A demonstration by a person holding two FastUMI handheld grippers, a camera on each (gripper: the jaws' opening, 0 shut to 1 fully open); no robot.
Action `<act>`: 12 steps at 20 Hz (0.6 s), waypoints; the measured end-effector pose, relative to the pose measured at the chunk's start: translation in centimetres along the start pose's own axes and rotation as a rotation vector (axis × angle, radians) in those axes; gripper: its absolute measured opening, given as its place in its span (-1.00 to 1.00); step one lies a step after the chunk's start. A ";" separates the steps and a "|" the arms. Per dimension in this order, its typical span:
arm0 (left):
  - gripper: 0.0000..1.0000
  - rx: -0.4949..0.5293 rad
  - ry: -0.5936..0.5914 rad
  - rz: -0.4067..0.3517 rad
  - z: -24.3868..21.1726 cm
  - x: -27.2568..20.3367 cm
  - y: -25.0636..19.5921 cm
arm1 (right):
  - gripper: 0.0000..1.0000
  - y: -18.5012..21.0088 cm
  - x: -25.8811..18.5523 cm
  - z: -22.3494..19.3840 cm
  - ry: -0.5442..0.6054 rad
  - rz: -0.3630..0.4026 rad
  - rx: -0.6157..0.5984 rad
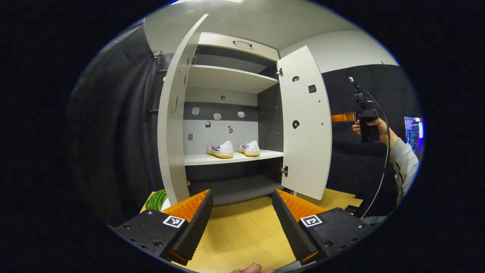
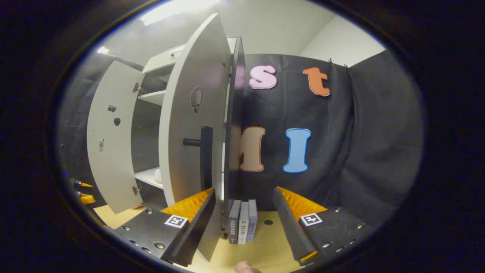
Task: Grab one shoe with the right hand and put it into the shoe cabinet, grab the other shoe with the left hand and put it into the shoe cabinet; then close the right door with the right hand and the left door with the left hand.
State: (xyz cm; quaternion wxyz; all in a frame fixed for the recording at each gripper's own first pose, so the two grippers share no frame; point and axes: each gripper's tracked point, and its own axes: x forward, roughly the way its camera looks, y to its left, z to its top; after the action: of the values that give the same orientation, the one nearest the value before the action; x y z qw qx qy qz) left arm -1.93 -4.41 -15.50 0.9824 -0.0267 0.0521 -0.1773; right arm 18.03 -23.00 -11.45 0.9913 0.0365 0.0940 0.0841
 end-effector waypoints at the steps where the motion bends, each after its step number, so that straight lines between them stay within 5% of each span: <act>1: 0.89 -0.001 0.001 0.007 0.0 0.0 0.2 | 0.90 0.2 -0.1 -0.1 -0.005 -0.005 -0.014; 7: 0.90 -0.021 0.016 0.016 -0.3 0.0 0.2 | 0.85 6.1 0.3 -0.1 -0.013 0.103 0.005; 12: 0.89 -0.017 0.023 0.034 -0.5 -0.2 0.9 | 0.82 9.0 2.1 -0.4 -0.025 0.053 -0.010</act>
State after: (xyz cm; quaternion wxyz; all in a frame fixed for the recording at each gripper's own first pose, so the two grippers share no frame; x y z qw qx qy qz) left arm -1.90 -3.52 -16.08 0.9844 -0.0321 0.0652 -0.1604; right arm 18.58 -13.76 -11.43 0.9901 0.0351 0.0801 0.1101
